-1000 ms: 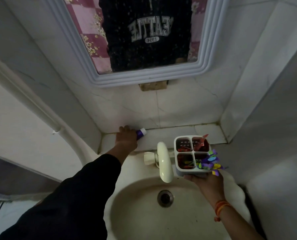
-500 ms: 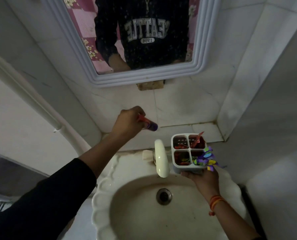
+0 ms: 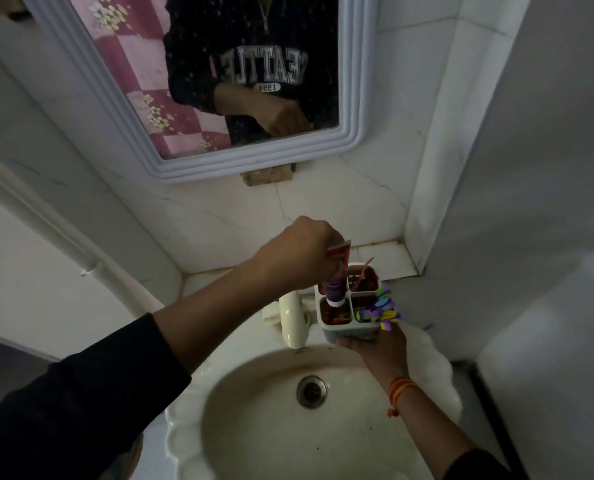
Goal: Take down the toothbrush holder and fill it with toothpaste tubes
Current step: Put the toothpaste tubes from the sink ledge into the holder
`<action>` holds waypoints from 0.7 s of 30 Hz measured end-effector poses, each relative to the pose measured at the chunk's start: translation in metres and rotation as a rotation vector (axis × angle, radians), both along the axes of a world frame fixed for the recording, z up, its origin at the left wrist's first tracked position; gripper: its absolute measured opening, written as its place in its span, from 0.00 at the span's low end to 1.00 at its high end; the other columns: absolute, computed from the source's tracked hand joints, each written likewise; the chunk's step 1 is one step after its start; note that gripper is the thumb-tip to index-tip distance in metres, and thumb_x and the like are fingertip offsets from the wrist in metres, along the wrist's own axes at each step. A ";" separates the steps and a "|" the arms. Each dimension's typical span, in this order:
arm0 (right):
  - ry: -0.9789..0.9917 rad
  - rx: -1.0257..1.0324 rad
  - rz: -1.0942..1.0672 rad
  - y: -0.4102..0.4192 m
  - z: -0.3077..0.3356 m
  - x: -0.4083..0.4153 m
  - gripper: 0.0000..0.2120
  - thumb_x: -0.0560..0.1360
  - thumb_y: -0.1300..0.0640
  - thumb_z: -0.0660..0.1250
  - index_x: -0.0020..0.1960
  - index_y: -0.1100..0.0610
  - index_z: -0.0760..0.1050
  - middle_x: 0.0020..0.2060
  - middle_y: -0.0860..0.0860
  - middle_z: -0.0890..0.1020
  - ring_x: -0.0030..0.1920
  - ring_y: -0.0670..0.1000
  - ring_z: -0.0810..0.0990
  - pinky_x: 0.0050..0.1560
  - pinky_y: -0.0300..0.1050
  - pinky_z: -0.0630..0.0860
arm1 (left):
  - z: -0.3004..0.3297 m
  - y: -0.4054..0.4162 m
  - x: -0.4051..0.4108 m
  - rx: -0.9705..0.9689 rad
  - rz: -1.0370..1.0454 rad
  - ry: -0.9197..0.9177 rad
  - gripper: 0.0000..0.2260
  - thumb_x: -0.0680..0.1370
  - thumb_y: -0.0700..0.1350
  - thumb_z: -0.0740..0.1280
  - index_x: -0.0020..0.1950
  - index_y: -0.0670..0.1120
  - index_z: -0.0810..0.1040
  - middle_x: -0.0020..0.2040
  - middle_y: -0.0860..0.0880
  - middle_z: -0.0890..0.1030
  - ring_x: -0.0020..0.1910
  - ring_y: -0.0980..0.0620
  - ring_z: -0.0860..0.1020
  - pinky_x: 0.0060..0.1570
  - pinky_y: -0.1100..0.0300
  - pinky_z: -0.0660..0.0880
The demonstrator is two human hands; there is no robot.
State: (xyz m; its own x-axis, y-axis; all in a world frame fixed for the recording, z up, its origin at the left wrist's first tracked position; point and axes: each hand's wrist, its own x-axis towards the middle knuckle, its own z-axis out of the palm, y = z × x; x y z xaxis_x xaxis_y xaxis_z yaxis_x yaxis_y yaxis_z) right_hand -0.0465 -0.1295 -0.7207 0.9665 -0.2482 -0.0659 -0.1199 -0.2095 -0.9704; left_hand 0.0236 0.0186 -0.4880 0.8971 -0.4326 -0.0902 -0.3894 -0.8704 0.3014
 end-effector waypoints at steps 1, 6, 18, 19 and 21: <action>-0.003 0.003 -0.002 0.000 -0.001 0.000 0.32 0.55 0.63 0.86 0.55 0.50 0.78 0.51 0.49 0.84 0.56 0.50 0.82 0.59 0.45 0.77 | 0.001 -0.005 0.000 0.003 -0.003 0.000 0.08 0.73 0.45 0.71 0.50 0.48 0.87 0.40 0.48 0.85 0.40 0.49 0.82 0.44 0.51 0.83; 0.007 0.004 0.008 -0.002 -0.007 0.001 0.35 0.54 0.61 0.86 0.59 0.56 0.80 0.52 0.48 0.85 0.56 0.49 0.83 0.56 0.33 0.78 | 0.006 -0.019 0.001 0.090 -0.037 0.039 0.13 0.73 0.43 0.73 0.56 0.48 0.86 0.45 0.47 0.85 0.44 0.48 0.84 0.44 0.55 0.82; 0.005 -0.033 0.040 -0.004 -0.011 0.005 0.37 0.56 0.59 0.86 0.63 0.57 0.78 0.54 0.47 0.84 0.57 0.48 0.81 0.53 0.23 0.71 | -0.038 -0.016 -0.015 0.340 0.027 0.006 0.06 0.75 0.45 0.71 0.49 0.45 0.85 0.42 0.46 0.80 0.37 0.46 0.80 0.37 0.54 0.80; 0.003 -0.033 0.043 -0.004 -0.012 0.005 0.37 0.56 0.59 0.86 0.63 0.57 0.78 0.53 0.46 0.84 0.57 0.47 0.81 0.52 0.22 0.71 | -0.038 -0.018 -0.013 0.342 0.034 0.002 0.05 0.75 0.45 0.71 0.48 0.44 0.83 0.40 0.46 0.79 0.36 0.47 0.80 0.37 0.54 0.80; 0.002 -0.034 0.045 -0.004 -0.011 0.005 0.36 0.56 0.58 0.86 0.62 0.56 0.78 0.52 0.44 0.83 0.56 0.45 0.81 0.51 0.20 0.71 | -0.038 -0.023 -0.008 0.359 0.050 0.014 0.05 0.75 0.45 0.73 0.45 0.44 0.81 0.37 0.48 0.76 0.33 0.50 0.76 0.35 0.55 0.77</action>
